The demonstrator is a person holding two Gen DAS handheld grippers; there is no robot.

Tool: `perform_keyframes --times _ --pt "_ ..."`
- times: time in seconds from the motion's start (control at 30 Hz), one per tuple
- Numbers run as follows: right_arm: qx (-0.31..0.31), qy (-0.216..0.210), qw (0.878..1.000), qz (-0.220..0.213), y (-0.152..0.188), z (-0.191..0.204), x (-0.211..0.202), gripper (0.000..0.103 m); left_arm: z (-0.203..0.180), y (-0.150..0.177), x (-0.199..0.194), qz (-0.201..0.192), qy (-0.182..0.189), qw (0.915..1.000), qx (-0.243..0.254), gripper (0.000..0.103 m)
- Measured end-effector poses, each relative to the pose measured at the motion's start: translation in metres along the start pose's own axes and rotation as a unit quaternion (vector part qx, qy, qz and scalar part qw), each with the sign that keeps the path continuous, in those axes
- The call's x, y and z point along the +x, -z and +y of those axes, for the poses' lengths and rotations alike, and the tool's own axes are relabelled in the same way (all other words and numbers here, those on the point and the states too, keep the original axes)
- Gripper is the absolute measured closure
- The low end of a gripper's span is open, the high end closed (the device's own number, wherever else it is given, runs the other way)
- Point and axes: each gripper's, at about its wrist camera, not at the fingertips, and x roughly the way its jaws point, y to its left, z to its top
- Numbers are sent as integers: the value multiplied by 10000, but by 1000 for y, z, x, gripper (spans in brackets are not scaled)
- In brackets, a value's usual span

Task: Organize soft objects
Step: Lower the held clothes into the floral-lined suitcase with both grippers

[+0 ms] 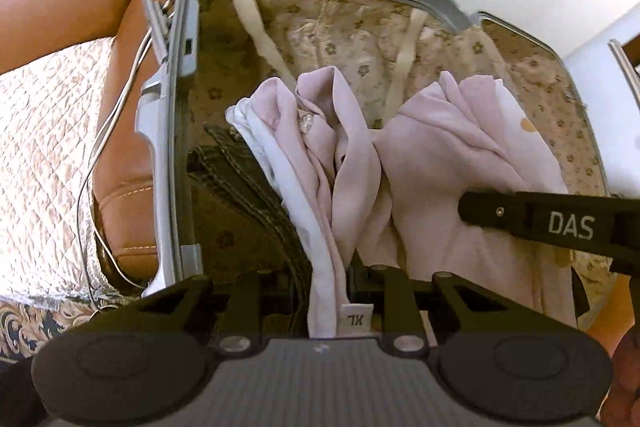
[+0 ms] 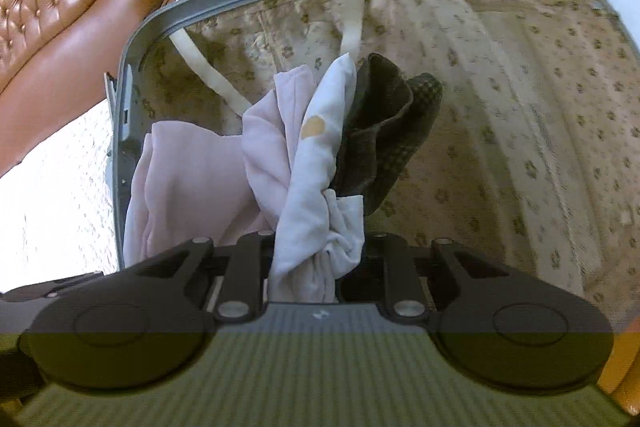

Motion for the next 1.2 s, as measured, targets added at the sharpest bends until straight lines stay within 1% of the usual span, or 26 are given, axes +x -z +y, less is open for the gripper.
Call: perform_keyframes --times 0.17,0.27,0.43,0.53,0.57,0.6,0.63,0.67,0.7,0.77,0.8,0.83,0.9,0.97,1.03,1.07,1.13,1.2 --pt "-153 -181 9997 78 -4 -9 20 78 -1 2 15 -134 -127 9998 17 79" --pt "-66 -244 9997 66 -3 -18 28 78 -2 5 23 -180 -187 9996 121 79" --pt "151 -343 9992 118 1 -41 45 78 -9 5 32 -47 -181 9993 324 74" --pt "191 -298 9992 160 6 -53 53 77 -13 8 30 89 -252 9984 506 74" --pt "191 -276 9993 166 8 -55 55 75 -15 9 28 151 -282 9979 561 71" --pt "188 -236 9994 159 10 -58 57 73 -16 11 24 139 -349 9972 642 59" --pt "174 -208 9995 146 12 -60 59 73 -17 13 16 22 -458 9959 784 52" --pt "154 -202 9996 130 14 -62 61 69 -18 15 8 -96 -568 9940 927 48" --pt "151 -190 9996 115 15 -64 63 67 -19 16 1 -198 -573 9925 1063 48" --pt "130 -121 9998 54 15 -67 65 63 -25 18 -11 -351 -489 9888 1365 46" --pt "95 -53 9999 32 14 -69 67 59 -29 18 -15 -435 -465 9862 1531 41" --pt "68 42 10000 29 13 -70 69 57 -35 16 -15 -493 -476 9833 1684 40" --pt "41 234 9997 73 10 -72 73 45 -45 11 -11 -523 -375 9809 1837 39" --pt "4 365 9993 113 9 -73 74 44 -53 3 -2 -530 -307 9789 1948 39" --pt "-114 459 9989 57 9 -72 69 44 -60 -2 9 -567 -196 9743 2171 42" --pt "-157 539 9984 5 10 -72 62 44 -62 -6 16 -523 -215 9731 2236 43" --pt "-210 766 9967 -189 13 -70 45 44 -55 -16 30 -316 -298 9762 2123 45" --pt "-296 877 9942 -555 19 -67 24 44 -46 -27 42 -124 -375 9791 1993 46"
